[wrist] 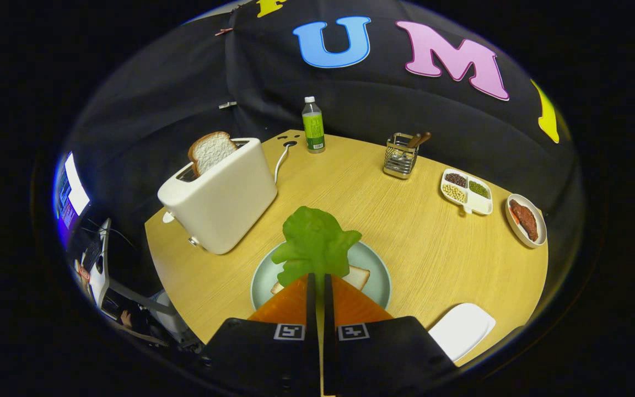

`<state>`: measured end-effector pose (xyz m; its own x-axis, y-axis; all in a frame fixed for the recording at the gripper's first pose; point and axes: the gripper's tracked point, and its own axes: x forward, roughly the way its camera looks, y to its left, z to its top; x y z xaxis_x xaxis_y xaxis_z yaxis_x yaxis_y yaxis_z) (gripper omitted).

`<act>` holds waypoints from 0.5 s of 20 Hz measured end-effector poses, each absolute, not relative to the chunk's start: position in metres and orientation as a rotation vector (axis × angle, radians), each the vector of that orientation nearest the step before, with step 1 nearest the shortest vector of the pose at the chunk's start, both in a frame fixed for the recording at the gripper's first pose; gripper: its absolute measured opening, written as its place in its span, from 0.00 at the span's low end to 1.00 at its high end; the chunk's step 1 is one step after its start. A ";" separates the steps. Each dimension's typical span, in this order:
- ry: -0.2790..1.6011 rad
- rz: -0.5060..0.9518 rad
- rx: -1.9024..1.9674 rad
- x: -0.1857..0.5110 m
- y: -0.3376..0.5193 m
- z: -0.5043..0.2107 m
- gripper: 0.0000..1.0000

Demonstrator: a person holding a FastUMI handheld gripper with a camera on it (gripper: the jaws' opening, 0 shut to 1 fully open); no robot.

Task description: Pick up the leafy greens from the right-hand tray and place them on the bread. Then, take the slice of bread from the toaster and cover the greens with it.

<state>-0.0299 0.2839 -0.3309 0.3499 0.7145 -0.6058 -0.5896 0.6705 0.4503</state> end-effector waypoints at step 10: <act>0.851 0.761 0.190 -0.011 0.296 -0.337 0.95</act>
